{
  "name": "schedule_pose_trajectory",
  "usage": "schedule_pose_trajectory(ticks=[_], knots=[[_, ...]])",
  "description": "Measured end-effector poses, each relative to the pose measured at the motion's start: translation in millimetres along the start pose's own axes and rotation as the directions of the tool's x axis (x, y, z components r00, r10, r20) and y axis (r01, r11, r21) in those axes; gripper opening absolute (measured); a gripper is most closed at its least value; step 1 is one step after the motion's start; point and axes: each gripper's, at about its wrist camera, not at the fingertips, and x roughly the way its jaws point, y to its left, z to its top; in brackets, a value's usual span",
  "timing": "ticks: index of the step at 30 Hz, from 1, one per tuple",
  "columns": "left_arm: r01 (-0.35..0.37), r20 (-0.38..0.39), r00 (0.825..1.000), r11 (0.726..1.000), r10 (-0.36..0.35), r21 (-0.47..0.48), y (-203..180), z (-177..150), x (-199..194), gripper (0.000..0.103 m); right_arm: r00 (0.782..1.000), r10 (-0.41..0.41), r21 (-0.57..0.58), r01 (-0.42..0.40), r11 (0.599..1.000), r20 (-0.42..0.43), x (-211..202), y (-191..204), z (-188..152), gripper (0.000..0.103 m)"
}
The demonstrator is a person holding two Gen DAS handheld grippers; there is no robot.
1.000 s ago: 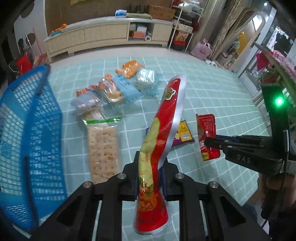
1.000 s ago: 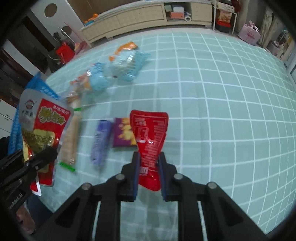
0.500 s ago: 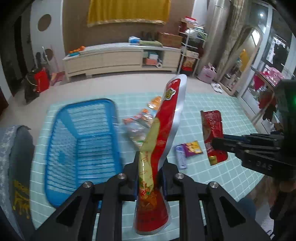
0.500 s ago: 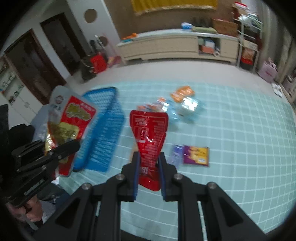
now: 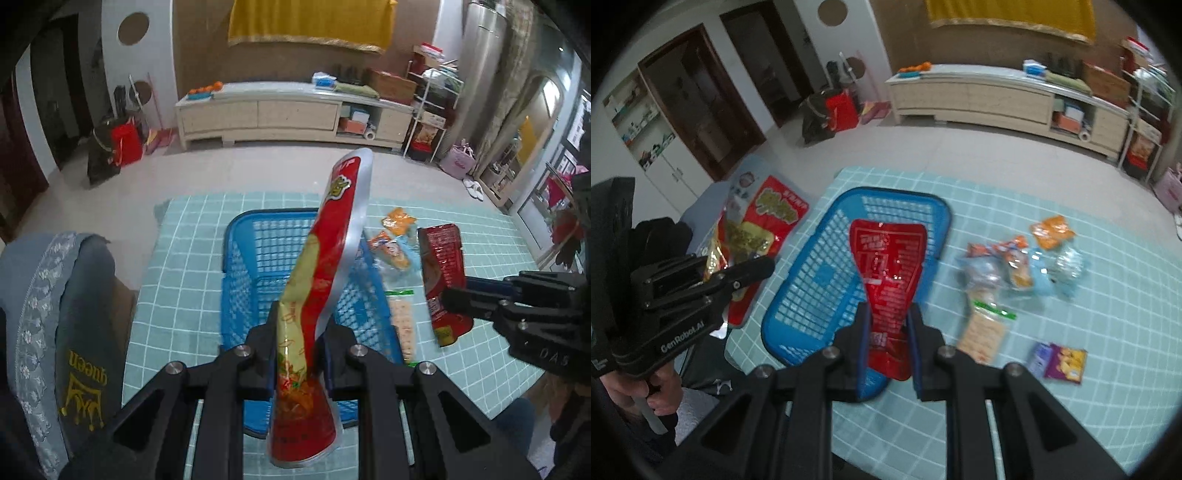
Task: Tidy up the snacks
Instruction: 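Grasp the red sachet with the right gripper while the left gripper lifts the red bag, then drop the red bag and red sachet into the blue basket with both grippers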
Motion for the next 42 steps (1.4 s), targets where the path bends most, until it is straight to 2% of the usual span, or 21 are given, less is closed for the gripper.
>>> schedule_pose_trajectory(ticks=[7, 12, 18, 20, 22, 23, 24, 26, 27, 28, 34, 37, 42], knots=[[0.015, -0.061, 0.998, 1.000, -0.015, -0.011, 28.2, 11.2, 39.1, 0.017, 0.998, 0.007, 0.002, -0.007, 1.000, -0.063, 47.2, 10.9, 29.2, 0.023], [0.027, -0.102, 0.994, 1.000, -0.026, 0.006, 25.9, 18.2, 65.1, 0.017, 0.995, 0.006, 0.019, -0.004, 1.000, -0.103, 77.6, 10.8, 37.9, 0.023], [0.040, -0.126, 0.991, 0.999, -0.037, 0.014, 23.3, 23.4, 84.8, 0.019, 0.993, 0.000, 0.041, 0.005, 0.999, -0.121, 93.2, 2.8, 44.0, 0.023], [0.040, -0.122, 0.992, 0.999, -0.041, -0.007, 25.8, 26.0, 88.5, 0.026, 0.992, -0.001, 0.043, 0.007, 0.999, -0.122, 94.6, 1.1, 45.5, 0.023], [0.025, -0.106, 0.994, 1.000, -0.025, -0.004, 27.0, 27.6, 89.0, 0.031, 0.992, -0.017, 0.036, 0.022, 0.999, -0.125, 95.5, -0.6, 46.9, 0.030], [0.012, -0.099, 0.995, 1.000, -0.012, 0.000, 26.8, 28.0, 87.8, 0.037, 0.992, -0.025, 0.027, 0.029, 0.999, -0.124, 95.4, -0.8, 46.9, 0.032], [0.007, -0.097, 0.995, 1.000, -0.007, 0.000, 25.0, 28.0, 85.8, 0.044, 0.992, -0.028, 0.023, 0.031, 0.999, -0.126, 94.7, -1.2, 46.4, 0.038], [0.004, -0.093, 0.996, 1.000, -0.004, -0.005, 23.6, 27.4, 80.5, 0.052, 0.991, -0.030, 0.026, 0.034, 0.999, -0.128, 90.5, -2.9, 44.1, 0.053], [0.007, -0.092, 0.996, 1.000, -0.007, -0.001, 22.9, 26.7, 77.9, 0.055, 0.992, -0.038, 0.024, 0.041, 0.999, -0.123, 88.5, -4.5, 43.2, 0.067], [0.007, -0.088, 0.996, 1.000, -0.006, 0.006, 21.6, 25.6, 74.5, 0.057, 0.992, -0.049, 0.024, 0.052, 0.998, -0.113, 85.2, -5.8, 41.8, 0.073], [-0.028, -0.038, 0.999, 0.997, 0.031, 0.077, 0.3, 12.6, 43.9, 0.074, 0.994, -0.076, 0.046, 0.080, 0.996, -0.082, 53.5, -12.5, 26.4, 0.074], [-0.031, -0.011, 0.999, 0.996, 0.032, 0.085, -12.8, 3.9, 27.1, 0.079, 0.993, -0.096, 0.049, 0.099, 0.994, -0.071, 34.2, -16.4, 15.9, 0.074], [0.009, -0.001, 1.000, 0.998, -0.009, 0.059, -35.0, -4.8, 8.0, 0.079, 0.994, -0.101, 0.100, 0.105, 0.989, -0.048, -2.2, -31.8, -6.7, 0.074]])
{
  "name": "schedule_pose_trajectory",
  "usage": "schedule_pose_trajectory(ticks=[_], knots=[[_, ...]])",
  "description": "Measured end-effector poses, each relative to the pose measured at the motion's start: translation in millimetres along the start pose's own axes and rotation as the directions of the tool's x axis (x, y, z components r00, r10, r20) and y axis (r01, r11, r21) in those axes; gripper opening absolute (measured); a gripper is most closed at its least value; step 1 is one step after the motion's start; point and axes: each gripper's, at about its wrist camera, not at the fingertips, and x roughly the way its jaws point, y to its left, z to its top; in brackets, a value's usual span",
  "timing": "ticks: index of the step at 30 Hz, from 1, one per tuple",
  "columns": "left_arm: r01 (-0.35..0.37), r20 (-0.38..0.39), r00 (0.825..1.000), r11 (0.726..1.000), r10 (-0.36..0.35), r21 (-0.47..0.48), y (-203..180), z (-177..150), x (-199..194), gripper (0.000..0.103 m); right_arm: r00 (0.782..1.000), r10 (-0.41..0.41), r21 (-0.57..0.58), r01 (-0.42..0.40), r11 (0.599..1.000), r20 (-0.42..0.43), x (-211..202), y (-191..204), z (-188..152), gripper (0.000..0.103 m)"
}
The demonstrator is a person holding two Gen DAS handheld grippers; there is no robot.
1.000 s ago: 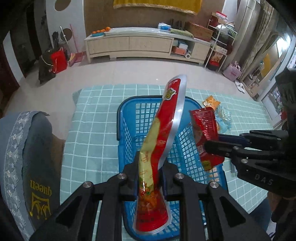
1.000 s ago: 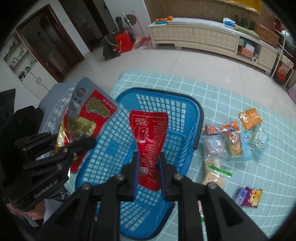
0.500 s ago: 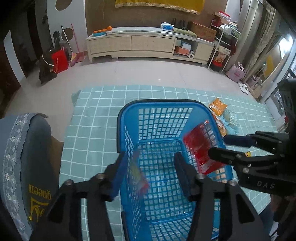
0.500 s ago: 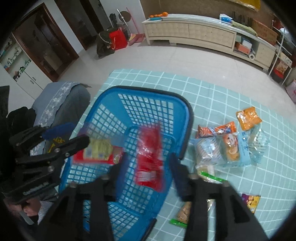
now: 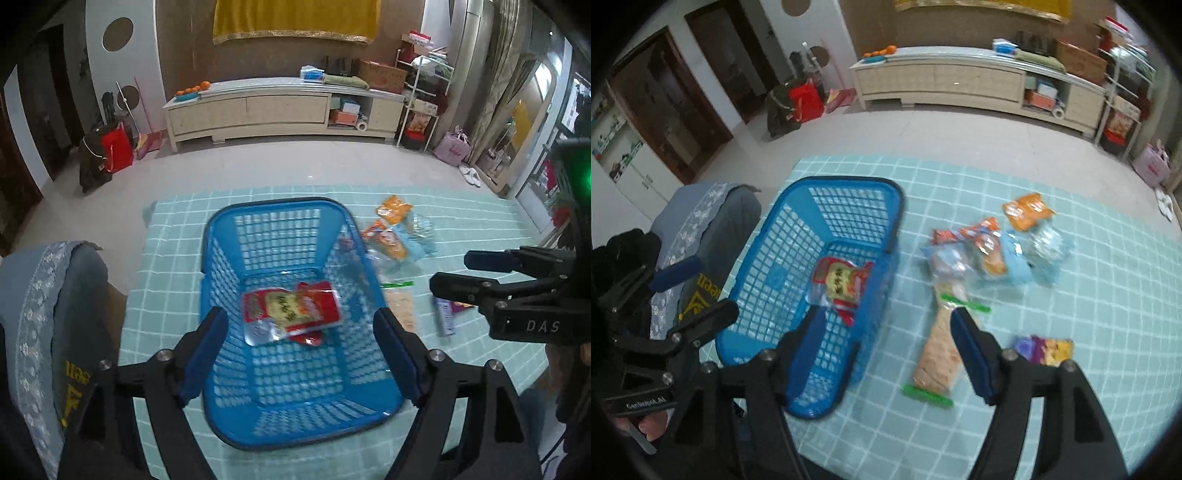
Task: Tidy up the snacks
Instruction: 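Drop the red bag and red sachet into the blue basket with both grippers, then move the left gripper to the cracker pack and grasp it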
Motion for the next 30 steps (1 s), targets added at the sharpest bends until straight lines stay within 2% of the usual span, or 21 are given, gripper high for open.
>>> schedule_pose_trajectory(ticks=[9, 15, 20, 25, 26, 28, 30], knots=[[0.069, 0.004, 0.998, 0.998, -0.069, 0.010, -61.4, -16.6, -12.5, 0.079, 1.000, -0.026, 0.084, 0.025, 0.996, 0.016, -39.4, -58.3, -39.9, 0.074], [0.076, -0.017, 0.997, 0.994, -0.075, 0.081, -114.7, -33.1, -0.5, 0.079, 0.998, -0.058, 0.125, 0.055, 0.991, 0.016, -48.5, -98.3, -65.9, 0.074], [0.097, -0.058, 0.994, 0.991, -0.091, 0.092, -151.0, -45.2, 22.9, 0.079, 0.998, -0.055, 0.150, 0.053, 0.987, 0.007, -43.9, -124.8, -88.6, 0.074], [0.058, -0.088, 0.995, 0.992, -0.048, 0.110, -175.2, -49.2, 53.8, 0.079, 0.996, -0.089, 0.169, 0.088, 0.982, -0.003, -31.9, -149.2, -105.9, 0.074], [0.041, -0.089, 0.996, 0.992, -0.030, 0.116, -177.8, -50.3, 59.9, 0.079, 0.996, -0.093, 0.171, 0.093, 0.981, -0.008, -27.4, -153.8, -107.5, 0.074], [-0.045, -0.086, 0.995, 0.988, 0.058, 0.145, -185.8, -52.4, 77.5, 0.079, 0.995, -0.096, 0.173, 0.097, 0.980, -0.017, -19.6, -162.6, -111.2, 0.076], [-0.070, -0.099, 0.991, 0.985, 0.086, 0.155, -188.0, -53.3, 93.9, 0.079, 0.995, -0.099, 0.177, 0.102, 0.979, -0.025, -10.0, -171.1, -114.2, 0.082]])
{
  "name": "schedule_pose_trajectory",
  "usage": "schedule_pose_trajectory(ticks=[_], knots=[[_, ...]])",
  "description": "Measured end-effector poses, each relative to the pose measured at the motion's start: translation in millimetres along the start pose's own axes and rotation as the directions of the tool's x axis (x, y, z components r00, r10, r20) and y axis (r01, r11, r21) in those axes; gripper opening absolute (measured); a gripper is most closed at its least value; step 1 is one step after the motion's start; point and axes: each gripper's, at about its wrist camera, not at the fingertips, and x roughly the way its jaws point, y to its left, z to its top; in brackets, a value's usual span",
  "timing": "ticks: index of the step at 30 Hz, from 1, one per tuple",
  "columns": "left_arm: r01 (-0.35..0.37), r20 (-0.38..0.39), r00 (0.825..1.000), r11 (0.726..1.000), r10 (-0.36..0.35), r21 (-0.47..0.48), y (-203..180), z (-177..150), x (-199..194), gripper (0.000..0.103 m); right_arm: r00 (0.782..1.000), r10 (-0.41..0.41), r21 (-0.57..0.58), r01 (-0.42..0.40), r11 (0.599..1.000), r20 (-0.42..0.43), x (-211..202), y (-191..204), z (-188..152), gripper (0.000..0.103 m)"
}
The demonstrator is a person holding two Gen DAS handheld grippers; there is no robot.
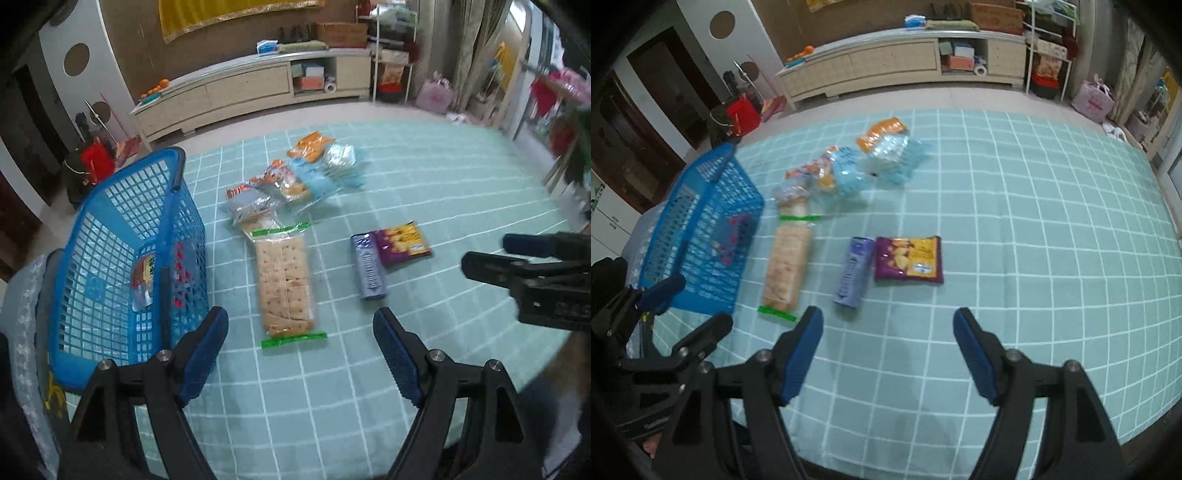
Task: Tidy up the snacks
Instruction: 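Move the left gripper to the cracker pack and grasp it, then grasp the purple chip pack with the right gripper while the left gripper holds the crackers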
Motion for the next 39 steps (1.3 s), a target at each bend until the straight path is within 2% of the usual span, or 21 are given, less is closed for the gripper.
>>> schedule_pose_trajectory(ticks=[1, 5, 10, 15, 19, 26, 31, 32, 33, 34, 39], knots=[[0.002, -0.015, 1.000, 1.000, -0.002, -0.011, 0.7, 0.6, 8.5, 0.079, 1.000, -0.003, 0.001, 0.003, 1.000, -0.004, 5.9, -2.6, -0.4, 0.085], [0.025, -0.060, 0.998, 0.997, -0.030, -0.071, 7.7, 4.3, 40.4, 0.079, 1.000, -0.027, -0.015, 0.026, 1.000, -0.012, 25.2, -9.3, 0.6, 0.086], [-0.002, -0.094, 0.996, 0.998, -0.005, -0.070, 9.2, 9.4, 68.6, 0.079, 0.999, -0.022, 0.000, 0.022, 1.000, -0.026, 46.6, -17.4, 5.2, 0.086], [0.005, -0.114, 0.993, 0.996, -0.015, -0.091, 18.2, 14.6, 91.9, 0.079, 0.999, -0.014, -0.001, 0.014, 1.000, -0.042, 66.4, -17.4, 9.1, 0.086], [-0.026, -0.130, 0.991, 0.997, 0.016, -0.074, 22.2, 18.0, 108.8, 0.079, 0.999, -0.007, 0.001, 0.007, 1.000, -0.053, 78.4, -16.8, 10.8, 0.086], [-0.021, -0.182, 0.983, 0.996, 0.004, -0.090, 30.3, 22.6, 141.8, 0.079, 0.998, 0.007, 0.002, -0.007, 1.000, -0.064, 87.3, -17.4, 8.6, 0.086], [0.049, -0.185, 0.979, 0.981, -0.084, -0.187, 45.0, 18.2, 149.2, 0.080, 0.997, 0.018, 0.011, -0.017, 1.000, -0.078, 86.2, -24.2, 5.6, 0.086], [0.056, -0.187, 0.978, 0.980, -0.093, -0.193, 45.8, 17.2, 148.0, 0.075, 0.997, 0.020, 0.014, -0.019, 1.000, -0.081, 85.8, -25.8, 4.9, 0.086], [0.049, -0.189, 0.978, 0.982, -0.084, -0.183, 45.8, 15.8, 146.1, 0.062, 0.996, 0.025, 0.019, -0.023, 1.000, -0.083, 85.0, -27.5, 4.2, 0.086], [0.044, -0.186, 0.980, 0.984, -0.076, -0.171, 44.4, 14.4, 142.5, 0.054, 0.996, 0.029, 0.025, -0.027, 0.999, -0.085, 84.3, -28.8, 3.7, 0.086], [0.097, -0.195, 0.972, 0.980, -0.131, -0.175, 39.3, 3.9, 125.5, 0.052, 0.995, 0.039, 0.023, -0.037, 0.999, -0.093, 79.0, -30.7, 2.7, 0.086]])
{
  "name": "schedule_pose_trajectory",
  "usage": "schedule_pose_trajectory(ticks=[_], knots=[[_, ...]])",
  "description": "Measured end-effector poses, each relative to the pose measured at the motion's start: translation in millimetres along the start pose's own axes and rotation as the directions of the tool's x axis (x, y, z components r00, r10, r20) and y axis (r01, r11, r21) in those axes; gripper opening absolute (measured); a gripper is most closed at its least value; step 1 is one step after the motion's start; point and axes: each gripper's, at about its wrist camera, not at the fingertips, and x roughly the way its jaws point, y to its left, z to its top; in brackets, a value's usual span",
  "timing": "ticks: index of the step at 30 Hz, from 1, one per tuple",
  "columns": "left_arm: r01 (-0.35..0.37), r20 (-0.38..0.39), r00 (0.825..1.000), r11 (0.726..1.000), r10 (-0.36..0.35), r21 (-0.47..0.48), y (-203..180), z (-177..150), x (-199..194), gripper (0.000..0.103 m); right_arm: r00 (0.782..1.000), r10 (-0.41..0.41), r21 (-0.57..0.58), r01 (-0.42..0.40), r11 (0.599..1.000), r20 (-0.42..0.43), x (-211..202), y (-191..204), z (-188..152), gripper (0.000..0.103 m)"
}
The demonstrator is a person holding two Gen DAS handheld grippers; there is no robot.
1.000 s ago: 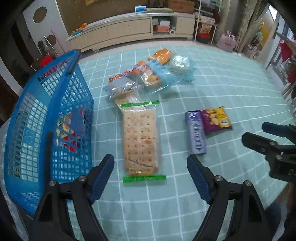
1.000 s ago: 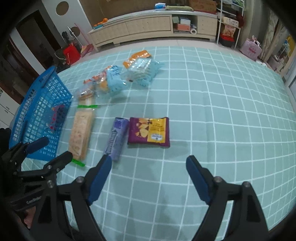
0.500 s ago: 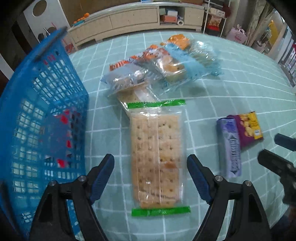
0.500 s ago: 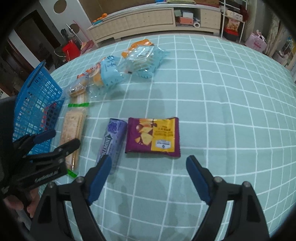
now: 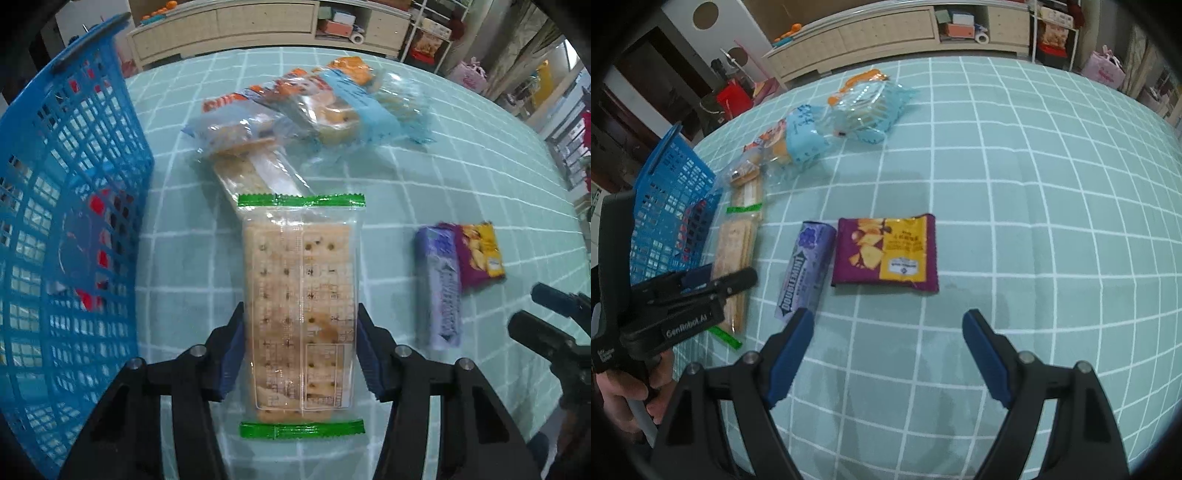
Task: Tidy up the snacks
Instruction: 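Grasp the purple chip pack with the right gripper while the left gripper holds the crackers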
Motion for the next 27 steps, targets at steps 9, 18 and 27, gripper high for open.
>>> schedule_pose_trajectory(ticks=[9, 18, 27], knots=[[0.025, 0.068, 0.997, 1.000, -0.026, 0.019, -7.5, -23.2, -35.4, 0.052, 0.998, -0.065, 0.009, 0.065, 0.998, -0.015, 9.0, -11.4, 12.4, 0.086], [-0.012, 0.103, 0.995, 0.998, 0.006, 0.063, -15.2, -5.2, -39.1, 0.052, 0.996, -0.072, 0.036, 0.074, 0.997, -0.047, 35.7, -6.4, 36.6, 0.086], [-0.020, 0.100, 0.995, 0.997, 0.013, 0.072, -13.4, 1.5, -23.7, 0.052, 0.972, -0.229, -0.103, 0.221, 0.970, -0.063, 55.3, 27.0, 45.3, 0.086]])
